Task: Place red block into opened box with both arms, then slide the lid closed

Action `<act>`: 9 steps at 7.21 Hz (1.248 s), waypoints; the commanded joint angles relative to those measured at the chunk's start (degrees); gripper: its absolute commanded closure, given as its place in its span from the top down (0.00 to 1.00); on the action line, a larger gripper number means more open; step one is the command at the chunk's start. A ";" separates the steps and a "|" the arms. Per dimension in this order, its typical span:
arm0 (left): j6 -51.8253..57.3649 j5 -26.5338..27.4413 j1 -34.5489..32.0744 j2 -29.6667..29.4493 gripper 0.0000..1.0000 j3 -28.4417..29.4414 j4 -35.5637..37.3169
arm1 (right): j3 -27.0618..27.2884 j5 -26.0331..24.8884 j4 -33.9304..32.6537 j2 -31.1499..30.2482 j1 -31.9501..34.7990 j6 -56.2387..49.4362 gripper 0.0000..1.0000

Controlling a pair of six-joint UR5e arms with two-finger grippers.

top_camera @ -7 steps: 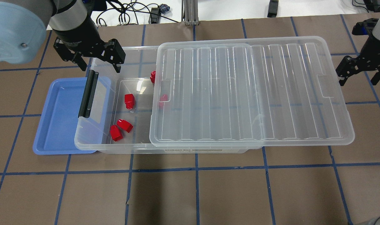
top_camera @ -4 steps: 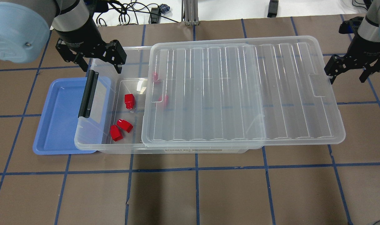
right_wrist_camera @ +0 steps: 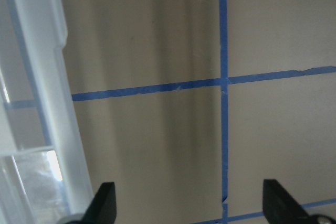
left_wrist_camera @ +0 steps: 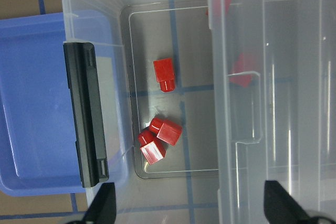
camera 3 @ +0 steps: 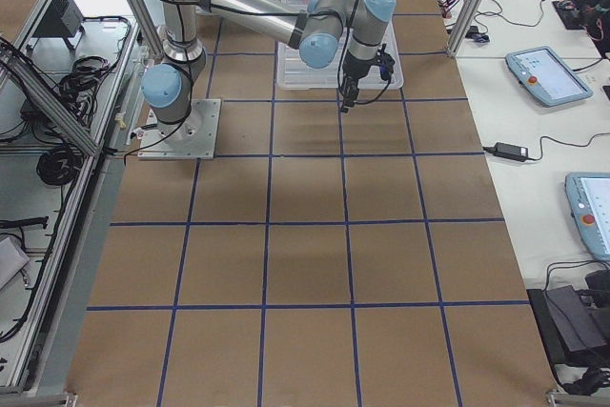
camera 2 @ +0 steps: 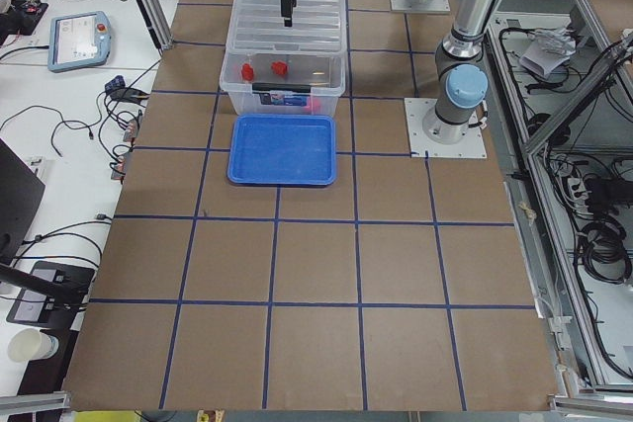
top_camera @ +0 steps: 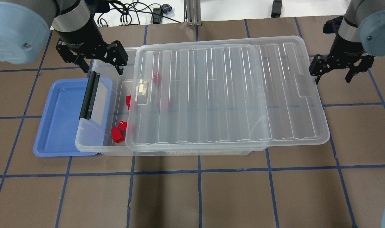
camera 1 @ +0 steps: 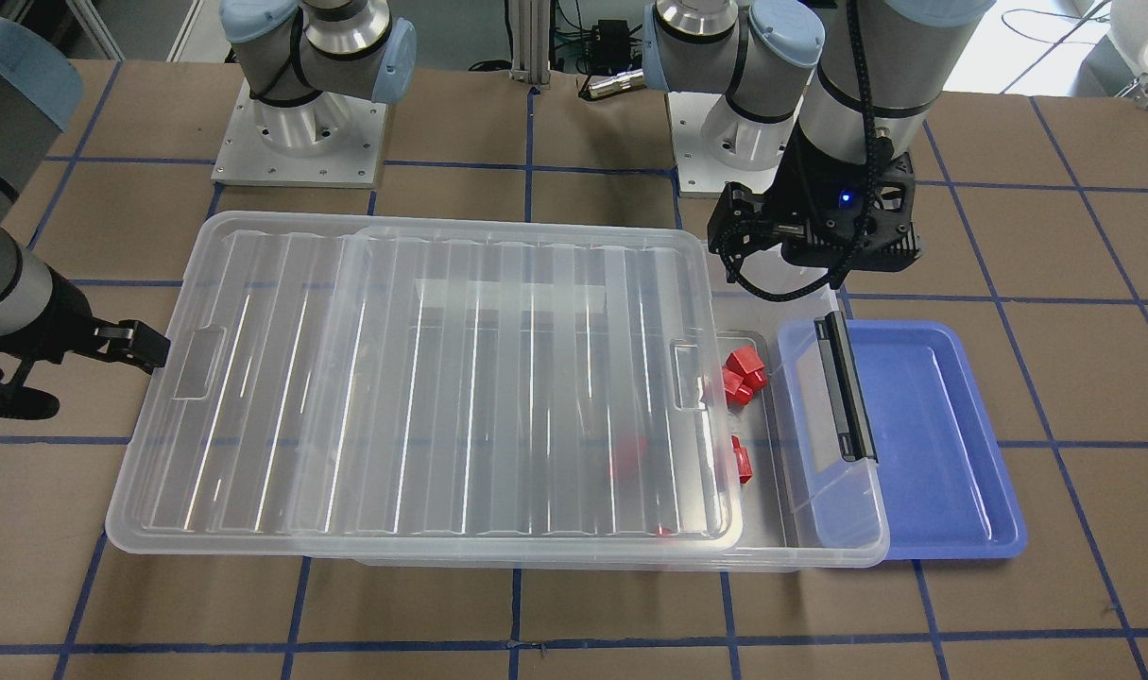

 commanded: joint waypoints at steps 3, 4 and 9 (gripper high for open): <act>0.00 -0.02 0.00 -0.19 1.00 0.01 -0.02 | -0.21 3.50 0.01 0.04 4.81 5.63 1.00; 0.00 -0.02 0.00 -0.10 1.00 0.01 -0.02 | -0.13 3.67 0.10 0.04 5.34 5.74 1.00; 0.00 -0.02 0.00 0.60 1.00 0.01 -0.37 | -0.30 3.59 0.01 -0.05 8.68 7.67 1.00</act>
